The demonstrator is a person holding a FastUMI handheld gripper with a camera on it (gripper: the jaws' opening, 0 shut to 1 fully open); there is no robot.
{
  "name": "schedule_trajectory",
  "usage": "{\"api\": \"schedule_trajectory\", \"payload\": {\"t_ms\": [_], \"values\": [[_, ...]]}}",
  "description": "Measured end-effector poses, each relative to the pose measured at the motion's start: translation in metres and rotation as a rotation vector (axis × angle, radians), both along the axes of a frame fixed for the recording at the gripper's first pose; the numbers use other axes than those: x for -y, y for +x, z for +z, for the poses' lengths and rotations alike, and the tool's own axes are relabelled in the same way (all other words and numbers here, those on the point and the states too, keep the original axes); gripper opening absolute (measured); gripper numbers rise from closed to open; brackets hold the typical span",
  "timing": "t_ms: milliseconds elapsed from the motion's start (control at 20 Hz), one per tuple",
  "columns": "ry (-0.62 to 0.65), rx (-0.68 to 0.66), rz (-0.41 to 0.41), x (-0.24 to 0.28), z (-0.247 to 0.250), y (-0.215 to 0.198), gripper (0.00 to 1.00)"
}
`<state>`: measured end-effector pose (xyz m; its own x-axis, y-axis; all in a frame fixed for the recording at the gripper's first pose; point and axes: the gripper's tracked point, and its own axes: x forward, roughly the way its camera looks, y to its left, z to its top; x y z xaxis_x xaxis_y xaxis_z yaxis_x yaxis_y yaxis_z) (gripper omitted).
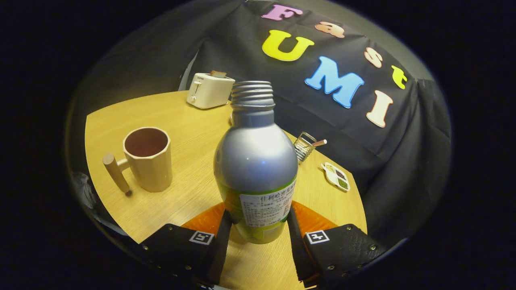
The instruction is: Take the bottle from table, then pour the juice into the cup, finally place the bottle on the coaster
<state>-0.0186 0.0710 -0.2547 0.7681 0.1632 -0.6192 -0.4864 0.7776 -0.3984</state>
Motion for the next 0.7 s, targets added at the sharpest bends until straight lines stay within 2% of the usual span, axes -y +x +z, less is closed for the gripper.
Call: {"api": "schedule_trajectory", "payload": {"t_ms": [150, 700], "values": [[-0.077, 0.001, 0.046, -0.005, 0.001, -0.001, 0.68], [-0.300, -0.064, 0.129, -0.016, -0.014, -0.014, 0.68]]}}
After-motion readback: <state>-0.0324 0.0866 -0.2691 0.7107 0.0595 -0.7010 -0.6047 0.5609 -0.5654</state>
